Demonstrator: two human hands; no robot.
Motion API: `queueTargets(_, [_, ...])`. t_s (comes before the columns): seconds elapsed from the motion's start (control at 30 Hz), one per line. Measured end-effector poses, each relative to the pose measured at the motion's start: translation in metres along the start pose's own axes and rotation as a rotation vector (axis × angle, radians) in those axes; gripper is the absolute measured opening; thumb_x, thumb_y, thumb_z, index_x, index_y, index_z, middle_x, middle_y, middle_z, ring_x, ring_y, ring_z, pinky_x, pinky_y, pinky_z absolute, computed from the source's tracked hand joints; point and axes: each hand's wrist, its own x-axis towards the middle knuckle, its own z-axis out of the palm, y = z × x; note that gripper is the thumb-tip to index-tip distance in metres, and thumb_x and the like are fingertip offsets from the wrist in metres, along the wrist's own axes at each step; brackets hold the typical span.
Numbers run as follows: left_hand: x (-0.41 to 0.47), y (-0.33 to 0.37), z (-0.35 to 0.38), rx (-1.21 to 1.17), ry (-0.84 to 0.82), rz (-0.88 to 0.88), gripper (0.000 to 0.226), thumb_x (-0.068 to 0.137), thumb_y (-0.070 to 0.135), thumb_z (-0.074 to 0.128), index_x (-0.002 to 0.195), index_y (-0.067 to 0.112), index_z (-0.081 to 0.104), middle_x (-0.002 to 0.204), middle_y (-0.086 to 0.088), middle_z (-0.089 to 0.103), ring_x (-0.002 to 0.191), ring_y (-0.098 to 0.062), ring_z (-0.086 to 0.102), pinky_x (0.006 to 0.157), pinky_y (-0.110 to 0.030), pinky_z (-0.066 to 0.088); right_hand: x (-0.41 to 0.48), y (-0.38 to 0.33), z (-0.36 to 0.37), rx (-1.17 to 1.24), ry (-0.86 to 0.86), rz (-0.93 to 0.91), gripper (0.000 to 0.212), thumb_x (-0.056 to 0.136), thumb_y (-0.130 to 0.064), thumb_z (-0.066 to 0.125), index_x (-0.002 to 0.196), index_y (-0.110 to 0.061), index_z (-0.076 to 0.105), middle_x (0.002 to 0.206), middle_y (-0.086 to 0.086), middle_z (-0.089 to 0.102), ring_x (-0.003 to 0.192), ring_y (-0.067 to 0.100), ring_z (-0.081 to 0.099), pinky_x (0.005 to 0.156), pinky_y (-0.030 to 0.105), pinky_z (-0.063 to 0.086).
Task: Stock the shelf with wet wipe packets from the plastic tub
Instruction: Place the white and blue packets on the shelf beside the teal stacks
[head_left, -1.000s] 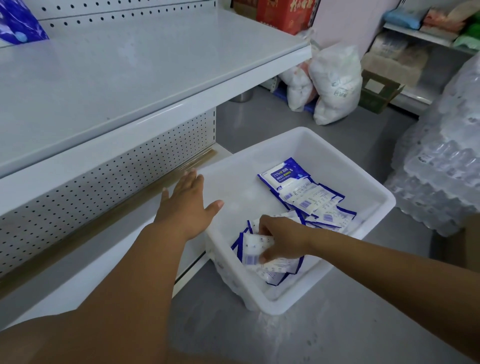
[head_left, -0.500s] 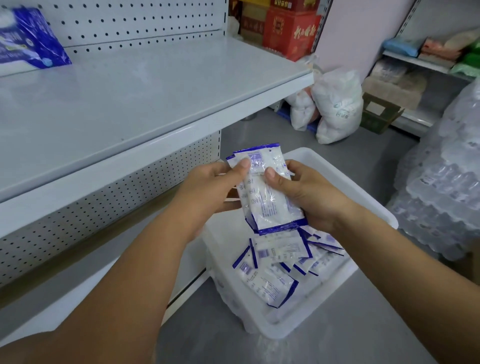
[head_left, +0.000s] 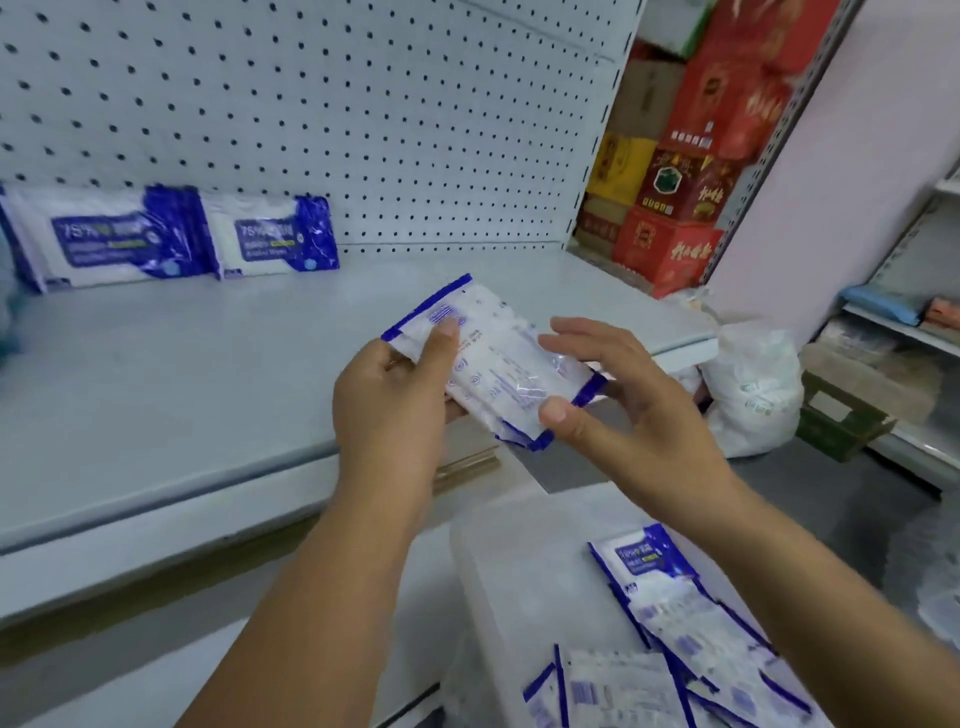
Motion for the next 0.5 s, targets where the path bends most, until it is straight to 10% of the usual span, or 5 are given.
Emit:
queueTargets(0.17, [0.025, 0.022, -0.029, -0.298, 0.167, -0.024, 0.025, 0.092, 0.027, 0.073, 0.106, 0.008, 0.067, 0.097, -0.005, 0.078, 0.089, -0.019, 0.077, 0.075, -0.038, 0.062, 0.048, -0.008, 0.028, -0.273, -0.123, -0.339, 0.069, 0.072, -0.046, 0.084, 0.134, -0.024, 0.062, 0.156, -0.006, 0.041, 0.147, 0.014, 0.029, 0.118, 0.031, 0.03])
queueTargets(0.3, [0.037, 0.038, -0.044, -0.399, 0.197, -0.011, 0.029, 0.093, 0.03, 0.072, 0.106, 0.006, 0.064, 0.098, -0.008, 0.078, 0.088, -0.021, 0.077, 0.07, -0.033, 0.061, 0.093, -0.011, 0.06, -0.205, 0.082, -0.533, 0.031, 0.085, -0.028, 0.077, 0.113, -0.015, 0.075, 0.132, -0.002, 0.066, 0.137, 0.016, 0.049, 0.114, 0.049, 0.037])
queueTargets(0.5, [0.049, 0.055, -0.07, -0.115, 0.29, 0.128, 0.061, 0.071, 0.07, 0.064, 0.115, 0.027, 0.06, 0.115, 0.011, 0.068, 0.109, -0.006, 0.066, 0.089, -0.028, 0.054, 0.139, -0.041, 0.101, 0.417, 0.182, -0.061, 0.016, 0.094, -0.011, 0.066, 0.09, -0.022, 0.077, 0.088, -0.007, 0.078, 0.084, 0.006, 0.069, 0.085, 0.026, 0.054])
